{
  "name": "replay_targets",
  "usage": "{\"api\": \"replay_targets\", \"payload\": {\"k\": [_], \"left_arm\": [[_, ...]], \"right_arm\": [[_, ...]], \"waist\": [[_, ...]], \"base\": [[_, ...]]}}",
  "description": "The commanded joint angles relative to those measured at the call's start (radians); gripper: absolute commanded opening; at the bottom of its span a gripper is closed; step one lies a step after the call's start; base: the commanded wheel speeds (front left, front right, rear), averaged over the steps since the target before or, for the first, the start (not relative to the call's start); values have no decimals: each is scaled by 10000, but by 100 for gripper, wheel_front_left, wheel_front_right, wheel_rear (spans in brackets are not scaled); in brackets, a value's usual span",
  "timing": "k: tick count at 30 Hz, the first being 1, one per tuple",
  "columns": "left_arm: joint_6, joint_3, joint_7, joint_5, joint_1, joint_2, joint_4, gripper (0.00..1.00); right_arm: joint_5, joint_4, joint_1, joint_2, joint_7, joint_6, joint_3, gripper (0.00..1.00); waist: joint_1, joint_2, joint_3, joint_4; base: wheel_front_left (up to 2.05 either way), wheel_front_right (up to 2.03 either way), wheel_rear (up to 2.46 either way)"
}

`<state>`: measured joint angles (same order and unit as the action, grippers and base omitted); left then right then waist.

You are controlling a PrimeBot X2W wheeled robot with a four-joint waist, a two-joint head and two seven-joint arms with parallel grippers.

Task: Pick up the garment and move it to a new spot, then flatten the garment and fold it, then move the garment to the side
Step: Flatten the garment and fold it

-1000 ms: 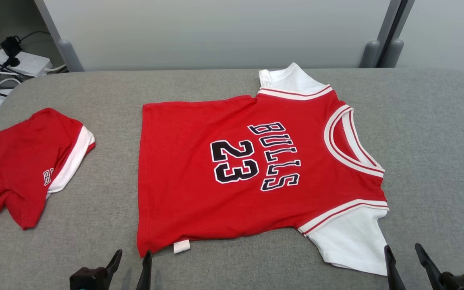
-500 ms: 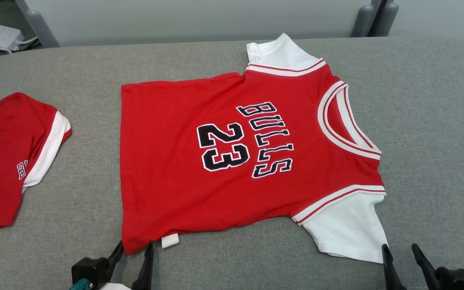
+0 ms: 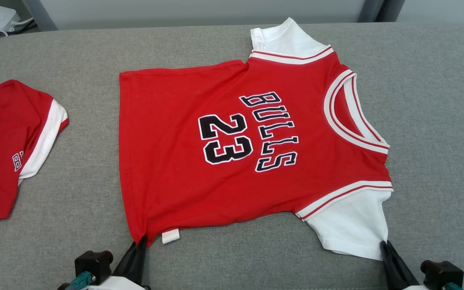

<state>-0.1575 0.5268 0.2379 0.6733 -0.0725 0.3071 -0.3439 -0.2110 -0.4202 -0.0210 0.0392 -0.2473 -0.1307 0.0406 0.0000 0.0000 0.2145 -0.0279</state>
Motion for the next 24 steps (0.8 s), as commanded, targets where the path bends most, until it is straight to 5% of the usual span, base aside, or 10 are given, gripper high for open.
{"api": "replay_targets", "payload": {"k": [1,24], "left_arm": [[123,-298,29,141,-417,187,109,0],[-823,-667,-895,545,1379,1374,2187,0]], "right_arm": [[-103,112,199,125,-144,0,225,0],[-881,2868,-2631,271,148,0,-766,0]], "waist": [[0,0,-4,19],[0,0,382,66]], "base": [[0,0,0],[0,0,0]]}}
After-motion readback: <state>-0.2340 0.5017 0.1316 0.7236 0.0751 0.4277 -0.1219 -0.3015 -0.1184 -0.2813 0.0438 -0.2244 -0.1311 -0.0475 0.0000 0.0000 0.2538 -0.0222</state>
